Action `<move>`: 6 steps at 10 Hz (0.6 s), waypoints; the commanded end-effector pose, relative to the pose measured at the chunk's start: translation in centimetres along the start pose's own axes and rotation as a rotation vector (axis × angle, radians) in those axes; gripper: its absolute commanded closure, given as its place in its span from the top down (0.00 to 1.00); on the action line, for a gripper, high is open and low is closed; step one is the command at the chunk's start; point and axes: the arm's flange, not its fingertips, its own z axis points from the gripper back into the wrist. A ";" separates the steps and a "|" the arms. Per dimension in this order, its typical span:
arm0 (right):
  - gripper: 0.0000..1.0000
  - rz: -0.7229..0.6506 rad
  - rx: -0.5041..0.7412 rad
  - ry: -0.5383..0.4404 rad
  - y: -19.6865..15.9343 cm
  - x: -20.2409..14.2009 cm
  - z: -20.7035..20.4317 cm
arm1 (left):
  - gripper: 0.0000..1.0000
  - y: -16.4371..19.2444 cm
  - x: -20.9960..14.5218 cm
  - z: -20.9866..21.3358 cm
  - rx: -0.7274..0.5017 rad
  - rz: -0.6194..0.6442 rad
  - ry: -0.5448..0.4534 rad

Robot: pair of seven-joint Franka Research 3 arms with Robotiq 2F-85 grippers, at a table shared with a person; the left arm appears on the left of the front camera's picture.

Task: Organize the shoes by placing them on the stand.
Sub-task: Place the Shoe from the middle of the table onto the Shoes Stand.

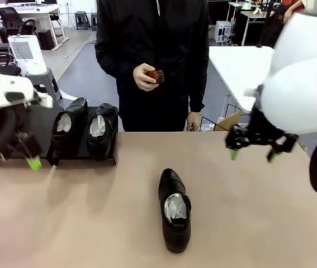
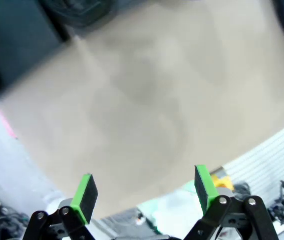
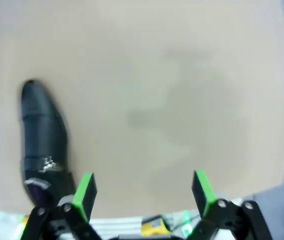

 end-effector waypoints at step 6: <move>1.00 -0.067 -0.005 0.036 -2.3 0.9 -1.5 | 1.00 -9.3 -1.7 -3.3 0.020 0.104 0.024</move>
